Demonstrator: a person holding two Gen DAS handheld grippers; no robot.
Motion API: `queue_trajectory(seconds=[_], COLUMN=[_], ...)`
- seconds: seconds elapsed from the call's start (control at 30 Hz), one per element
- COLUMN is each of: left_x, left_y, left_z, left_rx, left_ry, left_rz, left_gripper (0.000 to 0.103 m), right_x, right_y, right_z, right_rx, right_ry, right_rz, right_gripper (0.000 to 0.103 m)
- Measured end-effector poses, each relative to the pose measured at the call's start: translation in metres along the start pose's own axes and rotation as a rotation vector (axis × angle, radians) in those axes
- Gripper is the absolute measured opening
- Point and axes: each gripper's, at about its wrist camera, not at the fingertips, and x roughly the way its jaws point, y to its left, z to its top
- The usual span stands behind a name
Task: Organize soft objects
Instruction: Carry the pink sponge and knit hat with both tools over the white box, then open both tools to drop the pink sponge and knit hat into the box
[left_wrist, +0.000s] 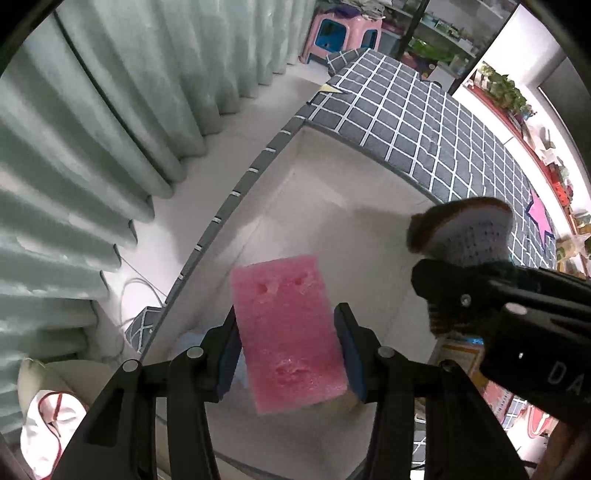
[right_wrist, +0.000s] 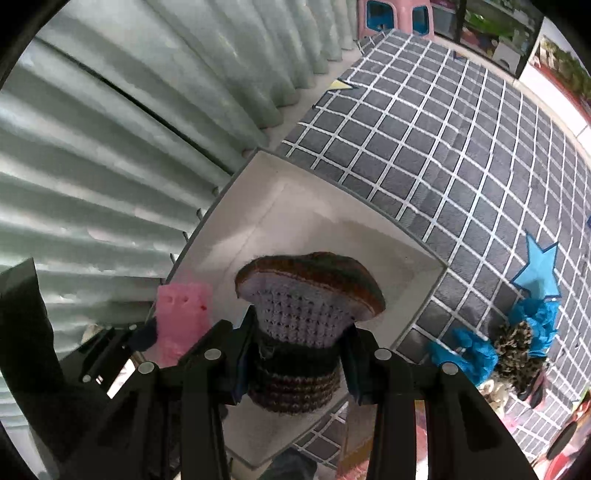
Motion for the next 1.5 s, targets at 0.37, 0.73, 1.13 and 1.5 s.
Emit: queue_trajectory(seconds=[0.37, 0.73, 1.13, 1.5], left_x=[0.022, 0.021, 0.009, -0.02], left_y=[0.007, 0.011, 0.01, -0.025], left_z=[0.004, 0.003, 0.005, 0.012], left_rx=[-0.032, -0.06, -0.08, 0.006], left_ry=[0.043, 0.033, 0.013, -0.004], left_rz=[0.0, 0.0, -0.034, -0.064], left_gripper=[0.053, 0.083, 0.103, 0.103], right_x=[0.025, 0.023, 0.0, -0.042], right_y=[-0.009, -0.013, -0.016, -0.064], right_z=[0.002, 0.004, 0.007, -0.011], right_rx=[0.06, 0.064, 0.075, 0.184], right_ry=[0.044, 0.034, -0.028, -0.048], right_rz=[0.025, 0.037, 0.0, 0.04], right_gripper=[0.042, 0.061, 0.102, 0.102])
